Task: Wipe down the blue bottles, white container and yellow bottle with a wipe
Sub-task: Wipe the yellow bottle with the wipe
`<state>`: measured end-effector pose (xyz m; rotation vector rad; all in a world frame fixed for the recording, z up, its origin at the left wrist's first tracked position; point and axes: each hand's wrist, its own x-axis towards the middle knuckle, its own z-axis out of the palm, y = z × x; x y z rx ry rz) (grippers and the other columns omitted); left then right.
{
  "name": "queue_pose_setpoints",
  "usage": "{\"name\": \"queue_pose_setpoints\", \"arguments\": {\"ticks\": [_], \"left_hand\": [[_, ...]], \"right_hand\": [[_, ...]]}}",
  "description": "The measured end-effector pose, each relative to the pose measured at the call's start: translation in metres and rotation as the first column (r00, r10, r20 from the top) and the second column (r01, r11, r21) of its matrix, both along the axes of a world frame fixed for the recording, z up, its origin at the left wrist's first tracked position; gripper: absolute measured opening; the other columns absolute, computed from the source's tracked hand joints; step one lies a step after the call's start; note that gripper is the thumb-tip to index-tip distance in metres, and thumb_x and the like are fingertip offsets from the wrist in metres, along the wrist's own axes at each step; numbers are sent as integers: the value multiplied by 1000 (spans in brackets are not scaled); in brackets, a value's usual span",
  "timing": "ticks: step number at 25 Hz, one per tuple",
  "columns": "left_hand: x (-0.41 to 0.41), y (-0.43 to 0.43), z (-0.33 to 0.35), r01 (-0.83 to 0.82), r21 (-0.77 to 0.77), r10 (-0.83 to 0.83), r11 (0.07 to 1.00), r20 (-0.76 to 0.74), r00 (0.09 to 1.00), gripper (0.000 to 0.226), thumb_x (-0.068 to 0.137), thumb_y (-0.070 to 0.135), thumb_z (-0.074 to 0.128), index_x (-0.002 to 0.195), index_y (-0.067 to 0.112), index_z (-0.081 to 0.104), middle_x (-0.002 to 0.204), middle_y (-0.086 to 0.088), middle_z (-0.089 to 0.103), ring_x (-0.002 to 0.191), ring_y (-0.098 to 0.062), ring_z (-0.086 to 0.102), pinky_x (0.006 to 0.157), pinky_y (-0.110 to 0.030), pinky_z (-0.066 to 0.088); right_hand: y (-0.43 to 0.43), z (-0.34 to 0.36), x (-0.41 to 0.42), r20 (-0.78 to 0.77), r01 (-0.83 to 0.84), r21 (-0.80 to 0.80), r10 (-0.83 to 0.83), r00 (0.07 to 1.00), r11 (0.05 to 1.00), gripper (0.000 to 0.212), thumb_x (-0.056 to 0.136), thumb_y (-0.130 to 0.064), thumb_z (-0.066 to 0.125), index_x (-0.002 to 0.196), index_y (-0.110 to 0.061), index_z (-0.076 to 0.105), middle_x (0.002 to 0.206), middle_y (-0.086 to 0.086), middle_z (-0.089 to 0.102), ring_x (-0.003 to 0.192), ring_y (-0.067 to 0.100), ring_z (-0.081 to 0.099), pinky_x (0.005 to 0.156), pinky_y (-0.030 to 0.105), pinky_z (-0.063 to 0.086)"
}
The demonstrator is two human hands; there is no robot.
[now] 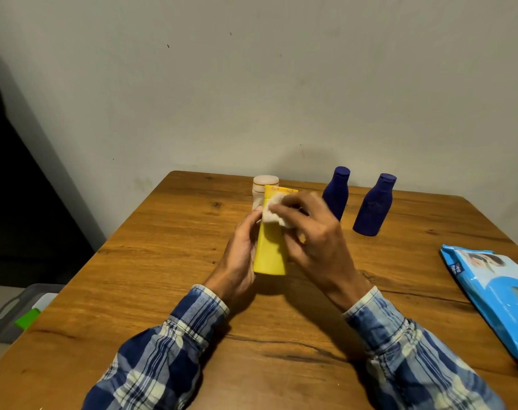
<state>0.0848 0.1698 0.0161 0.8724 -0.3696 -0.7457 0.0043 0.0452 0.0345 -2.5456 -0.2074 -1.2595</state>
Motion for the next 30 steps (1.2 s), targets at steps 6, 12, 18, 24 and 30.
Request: {"name": "queue_pose_setpoints", "arguments": {"ticks": [6,12,18,24,30], "left_hand": [[-9,-2,3,-71,66,67,995,67,996,40,107,35,41,127,10,64,113,-14,75,102,-25,71,93,-44,56],[-16,-4,0,-94,176,69,980,141,988,44,107,47,42,127,19,67,121,-17,72,109,-31,70,93,-52,54],[-4,0,3,-107,39,106,993,30,994,43,108,33,36,124,5,65,107,-15,75,97,-25,73,82,-37,62],[-1,-1,2,-108,19,107,994,55,993,38,108,36,39,125,13,63,107,-14,73,87,-26,71,69,-42,60],[4,5,3,-115,-11,115,993,-31,993,42,108,39,38,113,11,69,100,-12,75,85,-23,73,71,-36,62]], "right_hand": [[8,-2,2,-63,43,-87,-48,997,995,45,82,-6,72,126,-2,64,123,18,58,114,27,52,93,34,54],[6,3,1,19,138,38,-138,990,990,42,86,-2,69,128,-2,62,121,18,55,113,22,46,93,26,47],[4,1,0,-175,-61,-65,48,983,996,38,85,-12,66,122,-6,67,118,12,56,112,21,51,93,24,46],[-2,3,0,-13,44,129,-43,999,991,34,88,-9,57,119,-3,68,116,13,58,109,21,54,89,30,55],[6,0,-1,-111,-89,35,92,989,995,29,86,-13,60,111,-3,70,112,11,60,103,21,57,82,35,58]]}}
